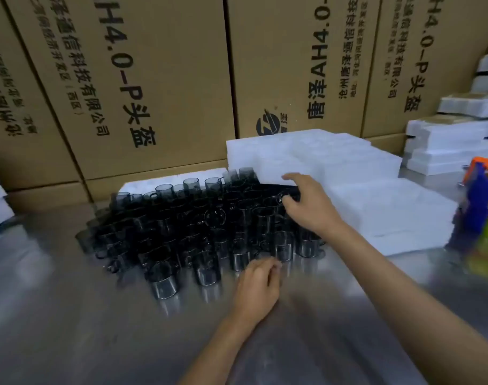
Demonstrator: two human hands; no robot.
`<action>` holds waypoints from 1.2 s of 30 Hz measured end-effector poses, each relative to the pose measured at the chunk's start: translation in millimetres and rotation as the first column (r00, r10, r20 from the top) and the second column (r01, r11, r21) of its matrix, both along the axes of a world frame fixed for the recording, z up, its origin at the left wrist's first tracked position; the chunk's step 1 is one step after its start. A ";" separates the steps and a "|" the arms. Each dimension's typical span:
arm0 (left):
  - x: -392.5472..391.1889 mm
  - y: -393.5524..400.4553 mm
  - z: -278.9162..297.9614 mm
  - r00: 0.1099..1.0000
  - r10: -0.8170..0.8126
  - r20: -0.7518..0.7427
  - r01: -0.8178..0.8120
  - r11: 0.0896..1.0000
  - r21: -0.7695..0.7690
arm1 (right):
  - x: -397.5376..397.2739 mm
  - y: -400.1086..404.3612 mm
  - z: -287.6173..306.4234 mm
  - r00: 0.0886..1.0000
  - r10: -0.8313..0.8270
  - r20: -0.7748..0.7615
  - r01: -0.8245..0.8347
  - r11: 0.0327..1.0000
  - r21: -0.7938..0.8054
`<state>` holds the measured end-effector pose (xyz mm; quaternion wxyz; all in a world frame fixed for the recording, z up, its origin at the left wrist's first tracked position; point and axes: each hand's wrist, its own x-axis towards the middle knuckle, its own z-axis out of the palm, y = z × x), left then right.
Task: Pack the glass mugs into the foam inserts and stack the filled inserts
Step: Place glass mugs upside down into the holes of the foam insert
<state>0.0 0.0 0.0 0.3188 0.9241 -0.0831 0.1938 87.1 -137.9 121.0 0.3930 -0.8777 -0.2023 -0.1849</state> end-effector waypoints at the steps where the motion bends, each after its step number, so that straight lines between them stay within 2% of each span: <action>1: 5.4 2.8 -4.6 1.000 0.004 0.006 -0.004 0.999 0.036 | 19.4 5.9 6.1 1.000 -0.012 0.001 0.012 0.998 -0.061; 2: 10.8 4.7 -6.4 1.000 0.008 0.015 -0.009 0.998 0.068 | 32.4 10.3 12.6 0.999 -0.035 -0.016 0.033 0.991 -0.131; 7: 24.4 2.7 -14.1 1.000 -0.018 -0.002 0.018 0.980 0.196 | 99.2 32.2 27.3 0.992 -0.126 -0.022 0.116 0.960 -0.254; 10: 31.3 2.9 -13.2 1.000 0.002 -0.012 0.000 0.981 0.192 | 127.3 48.6 26.0 0.989 -0.142 -0.038 0.119 0.923 -0.366; 17: 37.4 2.5 -9.5 1.000 0.023 0.009 -0.024 0.985 0.169 | 145.5 57.5 6.4 0.980 -0.199 0.001 0.180 0.884 -0.432; 20: 39.3 3.6 -12.0 1.000 0.014 0.025 -0.018 0.987 0.159 | 138.8 55.6 7.9 0.983 -0.171 0.061 0.181 0.916 -0.358; 25: 40.2 5.6 -13.9 1.000 0.023 0.007 -0.024 0.989 0.148 | 98.0 57.9 28.0 0.956 -0.090 0.280 0.148 0.970 -0.194; 27: 39.9 8.1 -14.0 1.000 0.030 0.001 -0.030 0.995 0.098 | 74.3 55.3 34.5 0.947 -0.039 0.319 0.086 0.987 -0.135; 29: 39.4 10.8 -11.0 0.998 0.020 -0.053 -0.023 0.998 -0.061 | 50.2 47.0 37.0 0.954 0.012 0.299 0.004 0.998 -0.055; 30: 39.5 12.3 -7.1 0.995 -0.013 -0.100 -0.009 0.976 -0.217 | 39.1 40.8 36.7 0.960 0.040 0.276 -0.036 0.999 -0.020; 31: 39.3 14.5 -1.4 0.986 -0.069 -0.150 0.002 0.914 -0.406 | 29.2 33.8 35.0 0.966 0.070 0.249 -0.075 0.997 0.011; 33: 36.6 23.2 12.7 0.948 -0.225 -0.227 -0.012 0.683 -0.731 | 9.7 18.6 28.3 0.976 0.124 0.180 -0.136 0.989 0.054; 35: 30.3 38.3 28.7 0.883 -0.399 -0.247 -0.061 0.425 -0.903 | -7.0 3.2 18.5 0.979 0.169 0.114 -0.178 0.981 0.075; 36: 26.3 47.3 36.3 0.861 -0.454 -0.230 -0.076 0.334 -0.940 | -13.9 -4.7 12.8 0.980 0.183 0.080 -0.189 0.979 0.077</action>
